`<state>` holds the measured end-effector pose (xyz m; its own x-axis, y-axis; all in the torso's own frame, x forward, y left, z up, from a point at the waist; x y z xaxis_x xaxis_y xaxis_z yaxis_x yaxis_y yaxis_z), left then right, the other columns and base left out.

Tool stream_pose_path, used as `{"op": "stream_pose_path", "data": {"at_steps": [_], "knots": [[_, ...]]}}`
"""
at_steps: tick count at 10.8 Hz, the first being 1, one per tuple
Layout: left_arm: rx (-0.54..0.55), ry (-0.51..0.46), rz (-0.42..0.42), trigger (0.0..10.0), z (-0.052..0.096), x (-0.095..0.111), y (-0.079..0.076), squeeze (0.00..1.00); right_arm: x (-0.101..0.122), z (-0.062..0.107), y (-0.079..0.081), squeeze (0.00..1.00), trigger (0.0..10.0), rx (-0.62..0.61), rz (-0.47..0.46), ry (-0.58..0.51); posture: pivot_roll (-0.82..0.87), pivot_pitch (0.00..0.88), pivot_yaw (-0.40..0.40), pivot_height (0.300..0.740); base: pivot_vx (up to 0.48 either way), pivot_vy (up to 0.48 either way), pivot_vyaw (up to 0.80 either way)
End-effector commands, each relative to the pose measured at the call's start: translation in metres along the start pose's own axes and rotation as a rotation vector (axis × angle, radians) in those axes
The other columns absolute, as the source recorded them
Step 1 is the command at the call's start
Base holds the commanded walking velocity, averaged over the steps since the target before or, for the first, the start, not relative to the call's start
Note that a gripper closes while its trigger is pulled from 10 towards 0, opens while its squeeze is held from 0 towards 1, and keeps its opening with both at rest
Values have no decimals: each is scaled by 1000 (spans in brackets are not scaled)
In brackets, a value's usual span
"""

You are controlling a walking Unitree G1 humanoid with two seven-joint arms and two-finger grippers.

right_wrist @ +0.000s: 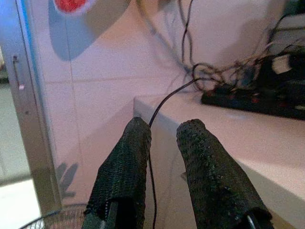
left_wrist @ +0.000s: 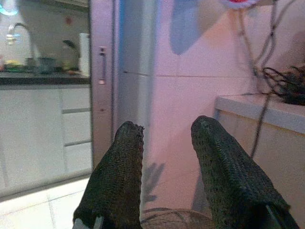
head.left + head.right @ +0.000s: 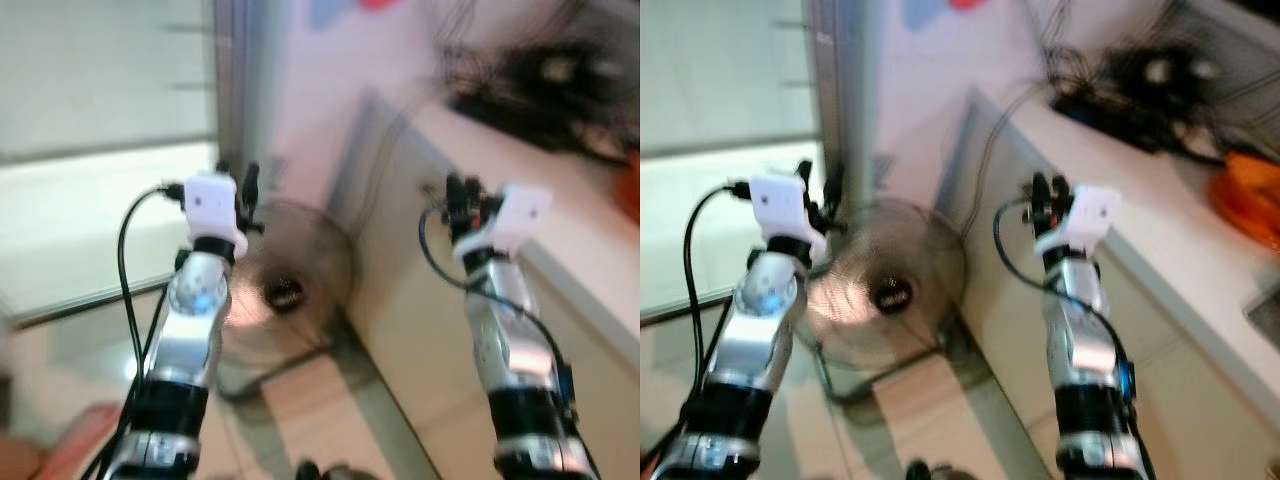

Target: Kitchen organization

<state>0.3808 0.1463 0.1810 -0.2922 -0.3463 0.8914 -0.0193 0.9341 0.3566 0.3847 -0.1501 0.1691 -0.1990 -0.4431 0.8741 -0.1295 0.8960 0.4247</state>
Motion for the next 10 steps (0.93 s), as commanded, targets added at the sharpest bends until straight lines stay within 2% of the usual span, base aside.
{"op": "stream_pose_path", "data": {"at_steps": [1,10], "knots": [[-2,-7,1,10000,-1,4,-2,0,3,2,-6,0,10000,-12,16,-8,38,60,-134,740,0,0,-800],[-15,-2,-7,10000,0,3,-4,0,2,4,-3,0,10000,-7,14,-3,37,66,-134,740,0,0,-800]]}}
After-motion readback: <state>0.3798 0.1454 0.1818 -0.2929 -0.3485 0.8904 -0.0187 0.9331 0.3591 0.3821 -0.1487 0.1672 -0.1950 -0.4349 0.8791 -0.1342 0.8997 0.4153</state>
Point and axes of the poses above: a point about 5 cm out from each wrist's last joint towards the gripper, its own z axis pointing back from the gripper into the wrist, its own x axis along the axis of the wrist's last joint, y = z × x, the point moved 6 cm from there along -z, pointing out of the wrist towards the gripper, and after that the axes turned 14 degrees about -z, right-handed, at the moved point
